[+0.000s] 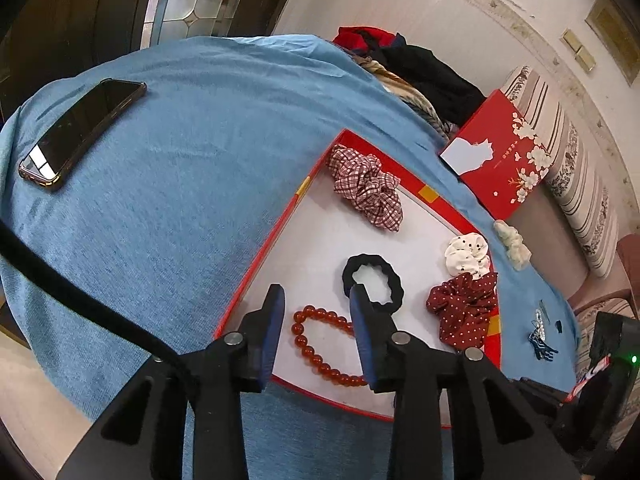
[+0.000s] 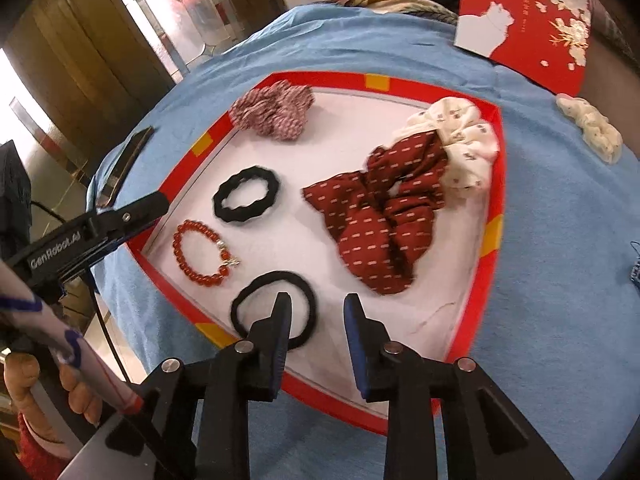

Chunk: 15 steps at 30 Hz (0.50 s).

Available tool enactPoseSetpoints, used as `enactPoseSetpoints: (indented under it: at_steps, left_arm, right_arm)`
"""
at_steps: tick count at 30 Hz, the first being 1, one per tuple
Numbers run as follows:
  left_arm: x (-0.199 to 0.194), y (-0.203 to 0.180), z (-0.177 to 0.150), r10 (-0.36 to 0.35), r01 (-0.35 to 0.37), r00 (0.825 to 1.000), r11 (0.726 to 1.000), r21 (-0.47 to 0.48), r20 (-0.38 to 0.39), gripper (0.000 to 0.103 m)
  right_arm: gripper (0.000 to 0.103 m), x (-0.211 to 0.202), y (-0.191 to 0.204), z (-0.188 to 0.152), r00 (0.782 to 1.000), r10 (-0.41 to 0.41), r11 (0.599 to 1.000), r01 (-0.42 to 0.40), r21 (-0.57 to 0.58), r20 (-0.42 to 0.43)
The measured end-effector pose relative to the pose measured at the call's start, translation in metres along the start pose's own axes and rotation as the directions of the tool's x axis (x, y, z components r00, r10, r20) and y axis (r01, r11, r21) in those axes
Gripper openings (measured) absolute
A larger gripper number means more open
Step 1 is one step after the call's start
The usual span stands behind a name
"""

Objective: Organize jewelry
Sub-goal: 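Carry both items to the tray and open both tools to release them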

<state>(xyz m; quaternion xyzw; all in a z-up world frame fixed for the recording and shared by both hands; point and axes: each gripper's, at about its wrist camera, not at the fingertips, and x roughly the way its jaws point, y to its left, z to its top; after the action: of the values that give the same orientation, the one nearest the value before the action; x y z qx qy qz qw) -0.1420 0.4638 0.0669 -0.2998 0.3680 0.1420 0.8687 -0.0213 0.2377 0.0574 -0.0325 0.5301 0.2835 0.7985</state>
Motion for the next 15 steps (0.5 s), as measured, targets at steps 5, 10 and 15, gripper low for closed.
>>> enactPoseSetpoints:
  at_steps: [5, 10, 15]
  left_arm:
    - [-0.001, -0.006, -0.002, -0.016, 0.016, 1.0, 1.0, 0.018, 0.007, 0.033]
    - [0.002, -0.017, -0.003, -0.009, 0.009, 1.0, 0.998, 0.064, 0.005, 0.033]
    - [0.005, -0.018, -0.005, -0.022, 0.023, 1.0, 0.997, 0.067, -0.013, 0.034]
  right_arm:
    - [0.029, 0.004, -0.016, 0.013, 0.998, -0.062, 0.998, 0.062, 0.033, 0.003]
    - [0.029, 0.015, -0.021, 0.028, 0.999, -0.048, 0.997, 0.049, 0.057, -0.006]
    - [0.012, 0.015, -0.012, 0.022, 0.999, -0.042, 0.999, 0.042, 0.014, -0.016]
